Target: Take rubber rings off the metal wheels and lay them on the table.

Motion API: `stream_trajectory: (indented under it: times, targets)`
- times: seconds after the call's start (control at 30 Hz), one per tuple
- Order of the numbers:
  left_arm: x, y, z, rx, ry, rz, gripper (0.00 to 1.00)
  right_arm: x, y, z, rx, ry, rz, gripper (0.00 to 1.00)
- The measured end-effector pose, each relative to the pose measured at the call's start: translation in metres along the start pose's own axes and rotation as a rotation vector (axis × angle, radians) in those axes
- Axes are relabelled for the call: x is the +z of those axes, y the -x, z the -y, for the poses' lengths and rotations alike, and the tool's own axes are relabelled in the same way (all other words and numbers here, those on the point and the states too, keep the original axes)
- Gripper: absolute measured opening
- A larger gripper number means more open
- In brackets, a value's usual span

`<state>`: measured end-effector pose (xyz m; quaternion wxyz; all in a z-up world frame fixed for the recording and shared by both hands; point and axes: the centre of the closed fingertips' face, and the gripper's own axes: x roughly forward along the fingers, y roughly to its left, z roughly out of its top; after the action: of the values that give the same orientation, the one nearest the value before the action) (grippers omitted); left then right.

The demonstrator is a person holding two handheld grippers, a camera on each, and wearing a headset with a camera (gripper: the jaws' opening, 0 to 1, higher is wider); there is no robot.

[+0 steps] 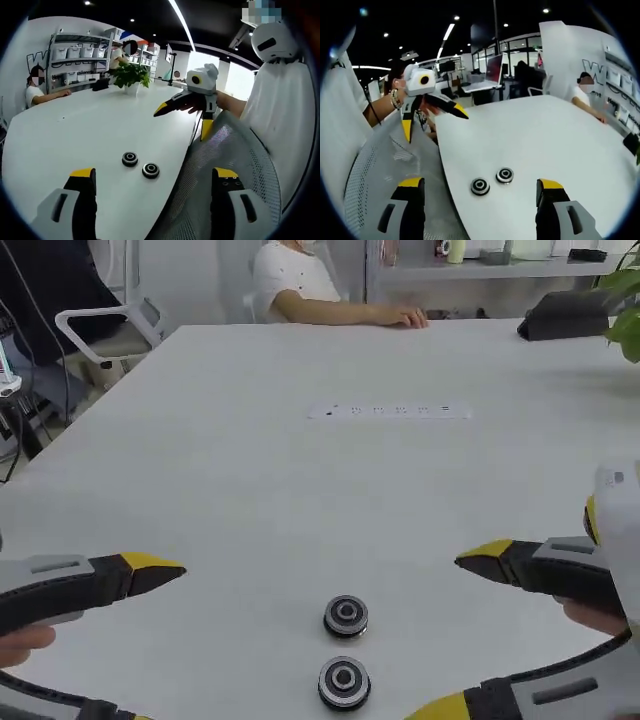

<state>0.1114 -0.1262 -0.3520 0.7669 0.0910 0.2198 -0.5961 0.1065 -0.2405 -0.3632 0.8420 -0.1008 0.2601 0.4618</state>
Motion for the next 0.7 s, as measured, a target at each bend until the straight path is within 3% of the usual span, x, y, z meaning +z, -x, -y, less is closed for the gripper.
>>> stream_trajectory:
  times: [0.23,0.4,0.5,0.53,0.7]
  targets:
    - [0.022,-0.006,0.001,-0.028,-0.059,0.017,0.95,0.036,0.0,0.004,0.006,0.034,0.081,0.88]
    - [0.039,-0.013,-0.003,-0.041,-0.131,0.019,0.94,0.049,-0.007,0.006,0.008,0.074,0.088,0.85]
    - [0.047,-0.016,-0.005,-0.046,-0.154,0.035,0.94,0.053,-0.011,0.006,0.02,0.102,0.084,0.84]
    - [0.055,-0.018,-0.006,-0.052,-0.164,0.062,0.93,0.054,-0.013,0.006,0.023,0.112,0.079,0.84]
    - [0.064,-0.031,-0.012,-0.041,-0.211,0.076,0.91,0.059,-0.02,0.015,0.022,0.154,0.076,0.78]
